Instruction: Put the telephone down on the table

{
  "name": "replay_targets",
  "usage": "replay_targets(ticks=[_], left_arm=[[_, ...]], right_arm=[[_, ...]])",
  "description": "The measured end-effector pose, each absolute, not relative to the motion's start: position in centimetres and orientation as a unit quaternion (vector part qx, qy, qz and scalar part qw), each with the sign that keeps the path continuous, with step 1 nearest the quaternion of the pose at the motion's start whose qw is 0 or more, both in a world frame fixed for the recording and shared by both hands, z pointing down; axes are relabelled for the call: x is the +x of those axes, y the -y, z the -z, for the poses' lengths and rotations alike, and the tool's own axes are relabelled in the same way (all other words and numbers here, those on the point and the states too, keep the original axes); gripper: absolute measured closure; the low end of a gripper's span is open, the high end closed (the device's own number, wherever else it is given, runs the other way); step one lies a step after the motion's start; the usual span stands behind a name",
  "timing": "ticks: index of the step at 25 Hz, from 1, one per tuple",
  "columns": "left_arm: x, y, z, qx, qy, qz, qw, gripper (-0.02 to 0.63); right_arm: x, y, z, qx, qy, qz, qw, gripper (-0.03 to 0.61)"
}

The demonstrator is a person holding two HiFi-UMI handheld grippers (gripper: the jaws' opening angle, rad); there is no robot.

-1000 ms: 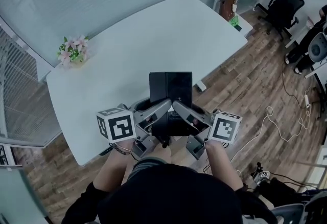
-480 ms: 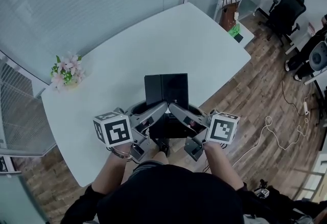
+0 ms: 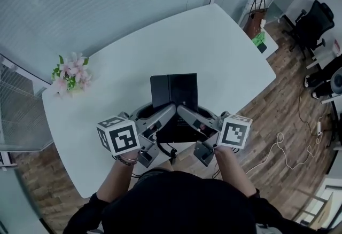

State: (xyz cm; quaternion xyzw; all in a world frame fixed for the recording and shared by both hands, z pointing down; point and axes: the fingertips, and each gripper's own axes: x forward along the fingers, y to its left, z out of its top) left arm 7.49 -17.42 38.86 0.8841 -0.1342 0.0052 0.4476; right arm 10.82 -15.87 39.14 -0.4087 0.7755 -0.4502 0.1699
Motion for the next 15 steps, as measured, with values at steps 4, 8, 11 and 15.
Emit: replay_targets(ticks=[4, 8, 11, 15], left_arm=[[7.1, 19.6, -39.3, 0.881, 0.150, 0.001, 0.449, 0.393], [7.0, 21.1, -39.5, 0.877, 0.165, 0.005, 0.450, 0.393], [6.8, 21.9, -39.7, 0.874, 0.176, 0.010, 0.452, 0.393], [6.5, 22.2, -39.4, 0.872, 0.189, 0.015, 0.452, 0.393]], right_arm=[[10.4, 18.2, -39.6, -0.394, -0.780, 0.457, 0.167, 0.394], [10.1, 19.6, -39.7, -0.375, -0.783, 0.467, 0.168, 0.394], [10.2, 20.6, -39.9, -0.375, -0.786, 0.466, 0.156, 0.394], [10.1, 21.1, -39.8, -0.366, -0.791, 0.468, 0.147, 0.394]])
